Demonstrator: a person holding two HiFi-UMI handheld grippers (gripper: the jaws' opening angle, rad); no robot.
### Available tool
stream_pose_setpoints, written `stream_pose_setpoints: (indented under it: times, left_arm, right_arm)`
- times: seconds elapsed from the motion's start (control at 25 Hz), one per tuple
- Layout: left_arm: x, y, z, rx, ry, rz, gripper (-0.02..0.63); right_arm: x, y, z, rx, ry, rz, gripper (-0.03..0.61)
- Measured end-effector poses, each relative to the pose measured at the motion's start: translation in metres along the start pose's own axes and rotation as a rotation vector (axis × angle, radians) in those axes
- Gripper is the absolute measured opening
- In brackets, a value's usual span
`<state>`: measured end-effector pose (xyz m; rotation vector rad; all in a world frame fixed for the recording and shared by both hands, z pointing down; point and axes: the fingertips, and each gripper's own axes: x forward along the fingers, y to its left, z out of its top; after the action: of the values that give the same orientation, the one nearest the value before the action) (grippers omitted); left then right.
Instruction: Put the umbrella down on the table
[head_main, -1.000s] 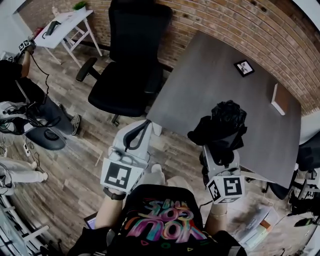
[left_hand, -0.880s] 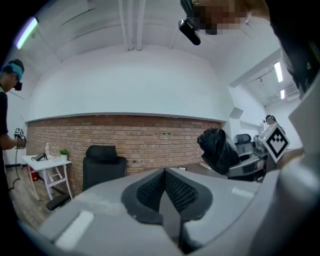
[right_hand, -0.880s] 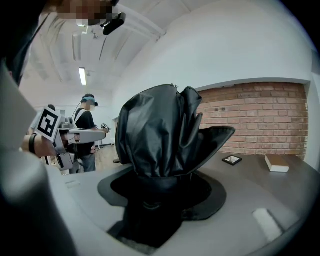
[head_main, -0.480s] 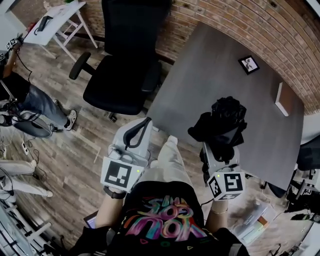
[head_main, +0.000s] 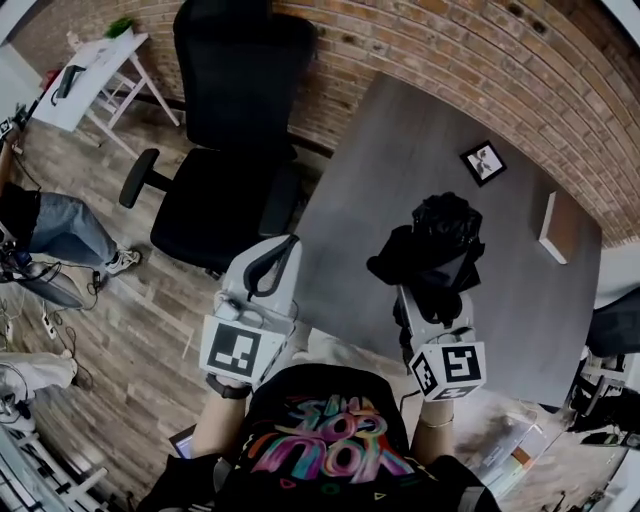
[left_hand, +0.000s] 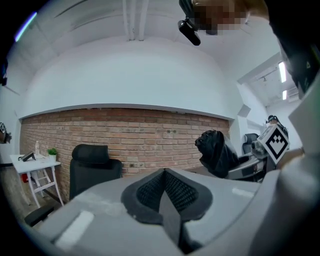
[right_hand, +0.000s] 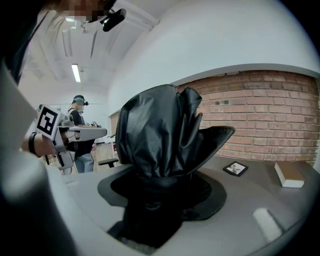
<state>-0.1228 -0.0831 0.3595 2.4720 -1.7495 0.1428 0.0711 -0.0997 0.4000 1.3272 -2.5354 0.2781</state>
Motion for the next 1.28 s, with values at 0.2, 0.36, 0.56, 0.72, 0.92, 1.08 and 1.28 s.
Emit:
stream_pose_setpoints:
  times: [0.2, 0.36, 0.56, 0.72, 0.92, 1.08, 1.28]
  left_arm:
    - [0.051, 0.0, 0.011, 0.013, 0.004, -0.013, 0.0]
    - [0.082, 0.001, 0.018, 0.033, 0.012, -0.025, 0.0]
    - [0.111, 0.0, 0.023, 0.043, 0.031, -0.065, 0.0]
    - [0.128, 0.001, 0.029, 0.049, 0.023, -0.106, 0.0]
    - [0.139, 0.0, 0.033, 0.053, 0.018, -0.155, 0.0]
    - [0.141, -0.006, 0.034, 0.054, 0.013, -0.187, -0.001]
    - [0.141, 0.0, 0.031, 0.035, 0.021, -0.21, 0.0]
  right_arm:
    - [0.027, -0.04, 0.013, 0.01, 0.0, -0.01, 0.255]
    - [0.044, -0.067, 0.021, 0.013, -0.002, -0.018, 0.255]
    - [0.054, -0.089, 0.024, 0.056, 0.011, -0.047, 0.255]
    - [0.059, -0.095, 0.023, 0.065, 0.021, -0.074, 0.255]
    - [0.059, -0.096, 0.026, 0.076, 0.02, -0.099, 0.256]
    - [0.059, -0.097, 0.025, 0.061, 0.034, -0.117, 0.256]
    - [0.071, -0.093, 0.02, 0.049, 0.068, -0.121, 0.256]
